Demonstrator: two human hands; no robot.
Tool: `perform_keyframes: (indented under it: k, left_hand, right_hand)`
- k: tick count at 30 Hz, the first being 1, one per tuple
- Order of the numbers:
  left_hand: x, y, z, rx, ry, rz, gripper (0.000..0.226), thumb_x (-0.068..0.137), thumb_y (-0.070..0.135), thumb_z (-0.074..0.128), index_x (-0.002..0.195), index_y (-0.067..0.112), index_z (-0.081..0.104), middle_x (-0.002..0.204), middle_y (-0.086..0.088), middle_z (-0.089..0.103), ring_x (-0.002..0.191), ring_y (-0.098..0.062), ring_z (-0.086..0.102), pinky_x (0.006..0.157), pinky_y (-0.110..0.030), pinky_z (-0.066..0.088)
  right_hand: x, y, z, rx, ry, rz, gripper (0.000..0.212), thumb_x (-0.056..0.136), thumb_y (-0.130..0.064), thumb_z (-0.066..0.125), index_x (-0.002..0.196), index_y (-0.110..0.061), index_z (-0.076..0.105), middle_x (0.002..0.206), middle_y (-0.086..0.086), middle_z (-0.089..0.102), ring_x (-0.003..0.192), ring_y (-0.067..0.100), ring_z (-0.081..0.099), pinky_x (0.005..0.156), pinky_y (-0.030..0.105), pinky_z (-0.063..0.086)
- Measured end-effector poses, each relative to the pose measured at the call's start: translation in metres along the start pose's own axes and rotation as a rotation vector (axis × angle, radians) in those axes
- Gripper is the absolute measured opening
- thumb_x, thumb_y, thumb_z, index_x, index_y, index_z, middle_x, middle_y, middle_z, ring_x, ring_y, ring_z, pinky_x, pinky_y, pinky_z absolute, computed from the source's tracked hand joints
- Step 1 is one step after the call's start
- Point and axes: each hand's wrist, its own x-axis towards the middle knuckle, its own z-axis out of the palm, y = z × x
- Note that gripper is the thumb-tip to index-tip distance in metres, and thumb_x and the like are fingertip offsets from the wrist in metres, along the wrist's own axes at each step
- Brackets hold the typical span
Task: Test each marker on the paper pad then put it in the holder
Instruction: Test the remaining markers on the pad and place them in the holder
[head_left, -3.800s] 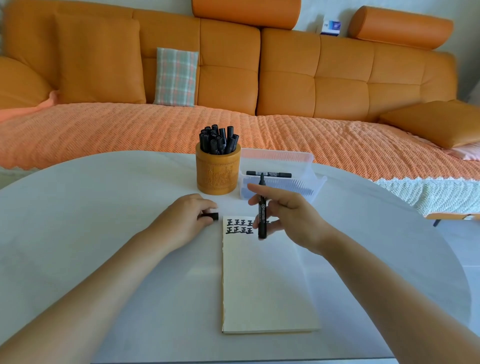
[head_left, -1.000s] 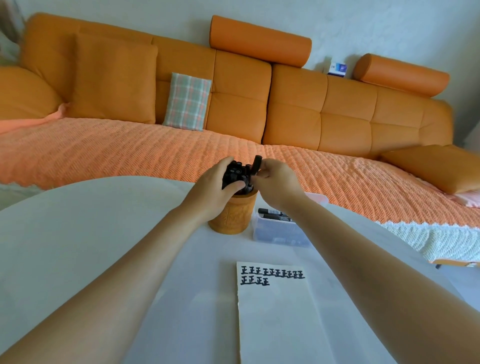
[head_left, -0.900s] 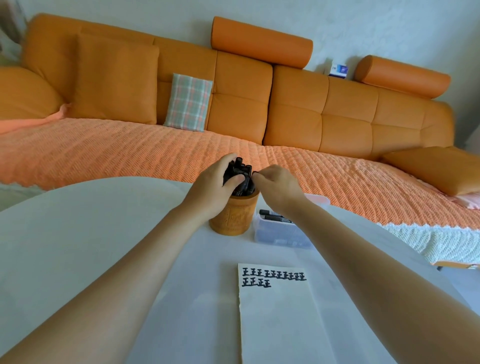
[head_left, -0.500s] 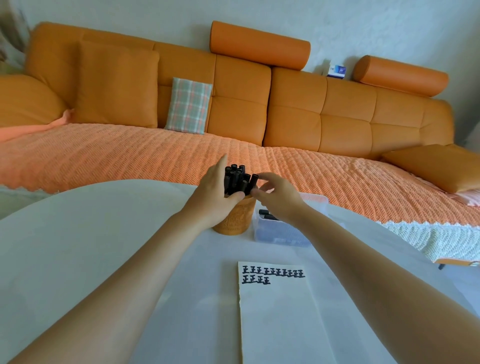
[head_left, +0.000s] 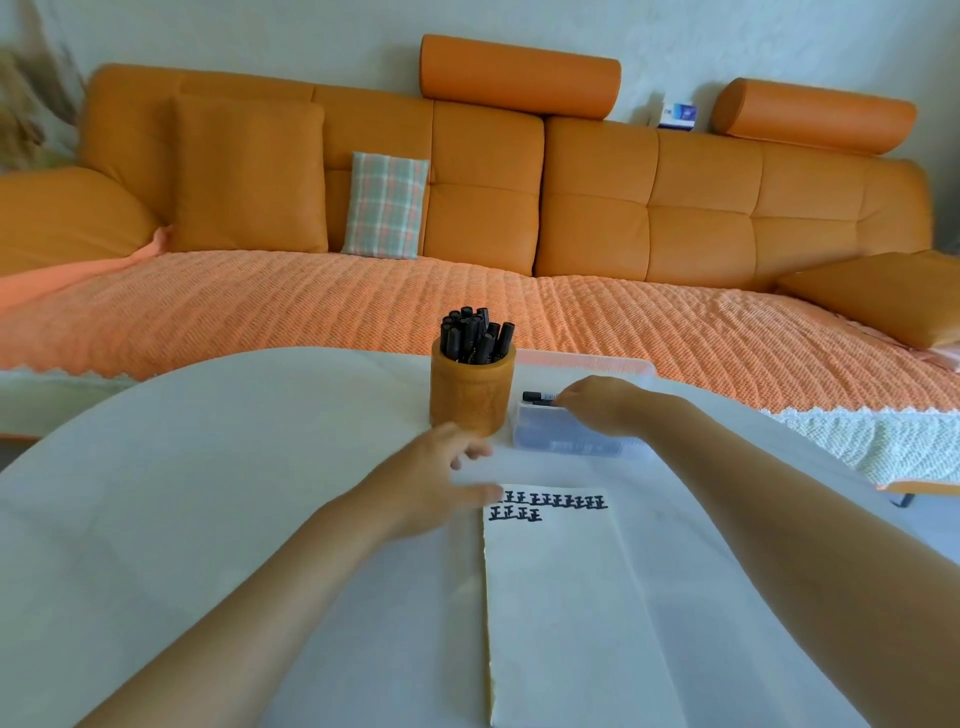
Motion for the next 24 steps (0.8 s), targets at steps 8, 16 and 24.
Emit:
perform_keyframes:
  k: [8, 16, 24]
  left_hand:
    - [-0.003, 0.001, 0.017, 0.159, -0.149, 0.042, 0.092, 0.061, 0.069, 0.074, 0.14, 0.036, 0.041, 0.126, 0.022, 0.041, 0.122, 0.0, 0.032, 0.107, -0.032, 0.037]
    - [0.006, 0.006, 0.02, 0.245, -0.23, 0.038, 0.094, 0.065, 0.072, 0.072, 0.144, 0.035, 0.038, 0.123, 0.016, 0.04, 0.12, -0.006, 0.033, 0.104, -0.033, 0.04]
    - [0.006, 0.007, 0.019, 0.252, -0.233, 0.028, 0.092, 0.067, 0.073, 0.069, 0.144, 0.035, 0.038, 0.123, 0.015, 0.041, 0.119, -0.006, 0.034, 0.103, -0.033, 0.04]
  right_hand:
    - [0.002, -0.003, -0.003, -0.07, -0.045, 0.026, 0.04, 0.102, -0.032, 0.036, 0.124, -0.01, 0.061, 0.127, 0.013, 0.061, 0.121, 0.031, 0.055, 0.098, 0.036, 0.043]
    - [-0.004, 0.005, -0.002, -0.215, -0.036, -0.048, 0.058, 0.104, -0.051, 0.016, 0.143, -0.021, 0.048, 0.128, 0.01, 0.056, 0.114, 0.03, 0.05, 0.094, 0.04, 0.039]
    - [-0.016, 0.009, -0.005, 0.105, 0.348, -0.338, 0.012, 0.1, -0.024, 0.038, 0.095, -0.013, 0.042, 0.082, 0.002, 0.049, 0.071, 0.018, 0.044, 0.062, 0.036, 0.033]
